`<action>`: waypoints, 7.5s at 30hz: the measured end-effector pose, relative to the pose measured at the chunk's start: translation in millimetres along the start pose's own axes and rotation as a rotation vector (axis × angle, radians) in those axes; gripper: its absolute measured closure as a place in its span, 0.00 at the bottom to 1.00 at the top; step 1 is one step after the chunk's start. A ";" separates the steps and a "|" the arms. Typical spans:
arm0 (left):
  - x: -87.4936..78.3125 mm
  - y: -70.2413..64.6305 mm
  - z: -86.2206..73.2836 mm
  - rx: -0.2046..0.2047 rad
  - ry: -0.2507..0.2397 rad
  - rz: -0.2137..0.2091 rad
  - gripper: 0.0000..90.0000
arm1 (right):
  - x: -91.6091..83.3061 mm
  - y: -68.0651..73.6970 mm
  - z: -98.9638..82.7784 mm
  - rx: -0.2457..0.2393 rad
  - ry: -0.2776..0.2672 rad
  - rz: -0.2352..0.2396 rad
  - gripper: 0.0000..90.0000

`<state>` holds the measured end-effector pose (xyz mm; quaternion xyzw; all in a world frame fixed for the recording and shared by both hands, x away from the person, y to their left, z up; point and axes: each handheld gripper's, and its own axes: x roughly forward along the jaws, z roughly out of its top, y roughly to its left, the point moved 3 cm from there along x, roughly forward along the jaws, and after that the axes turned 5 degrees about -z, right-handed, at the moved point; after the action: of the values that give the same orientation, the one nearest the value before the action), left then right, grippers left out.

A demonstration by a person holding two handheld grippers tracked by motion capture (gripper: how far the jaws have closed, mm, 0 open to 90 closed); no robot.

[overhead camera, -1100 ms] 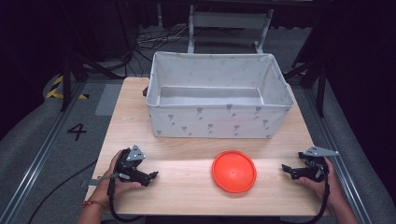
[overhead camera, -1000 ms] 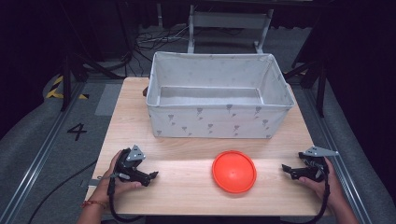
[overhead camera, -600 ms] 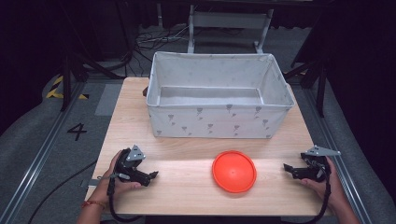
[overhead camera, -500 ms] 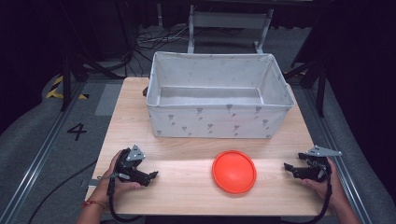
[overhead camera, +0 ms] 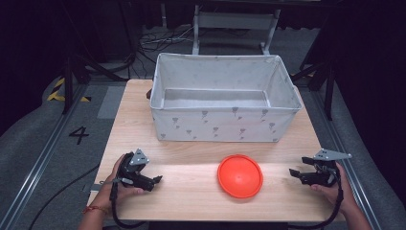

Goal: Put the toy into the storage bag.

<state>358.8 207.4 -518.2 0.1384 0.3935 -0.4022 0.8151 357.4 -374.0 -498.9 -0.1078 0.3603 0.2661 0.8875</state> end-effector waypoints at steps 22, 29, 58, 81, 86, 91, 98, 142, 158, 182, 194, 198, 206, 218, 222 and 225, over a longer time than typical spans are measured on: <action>-0.1 -0.1 -0.1 -0.001 0.000 0.002 0.01 | 10.8 74.8 51.2 -0.196 0.037 0.176 0.22; -0.2 -0.1 -0.1 0.000 0.001 0.002 0.01 | 28.2 100.3 65.2 -0.226 0.066 0.237 0.22; -0.1 -0.3 -0.1 -0.002 0.000 0.005 0.01 | 75.1 130.5 56.9 -0.277 0.197 0.220 0.00; 0.0 -0.3 0.0 -0.003 0.000 0.004 0.01 | 61.4 124.3 80.4 -0.217 0.126 0.220 0.70; 0.0 -0.3 0.0 -0.003 0.000 0.004 0.00 | 48.8 129.0 93.3 -0.241 0.094 0.233 0.80; 0.0 -0.3 0.0 -0.003 0.000 0.004 0.01 | 29.8 135.5 106.7 -0.268 0.065 0.277 0.88; -0.1 -0.3 0.0 -0.002 0.000 0.004 0.00 | 11.3 145.6 118.2 -0.345 0.051 0.282 0.91; 0.3 0.1 0.3 -0.002 -0.002 0.006 0.00 | -84.1 88.2 182.6 -0.614 0.130 0.094 0.91; 0.4 -0.1 0.4 -0.005 -0.001 0.003 0.00 | -117.9 80.5 226.0 -0.682 0.110 0.033 0.91; 0.4 -0.1 0.3 -0.007 0.000 0.002 0.00 | -132.7 52.4 322.1 -0.727 0.081 -0.133 0.91; 0.5 -0.3 0.4 -0.009 -0.002 0.002 0.00 | -108.9 28.9 356.0 -0.696 0.086 -0.164 0.91; 0.5 -0.2 0.5 -0.008 -0.002 0.002 0.00 | -95.2 20.9 361.9 -0.683 0.077 -0.157 0.91; 0.4 -0.2 0.5 -0.008 -0.001 0.003 0.00 | -62.2 11.3 363.7 -0.648 0.096 -0.147 0.91; 0.4 -0.1 0.4 -0.007 0.000 0.002 0.00 | -10.5 5.9 343.6 -0.645 0.146 -0.122 0.91; 0.4 -0.1 0.4 -0.007 0.000 0.002 0.00 | 0.8 5.8 331.7 -0.650 0.169 -0.094 0.91; 0.5 -0.1 0.4 -0.006 -0.002 0.004 0.00 | 7.0 5.3 322.7 -0.655 0.182 -0.078 0.91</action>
<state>359.1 206.9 -518.2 0.1365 0.3937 -0.3994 0.8166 546.6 -243.2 -272.4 -0.4241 0.3290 0.3227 0.7796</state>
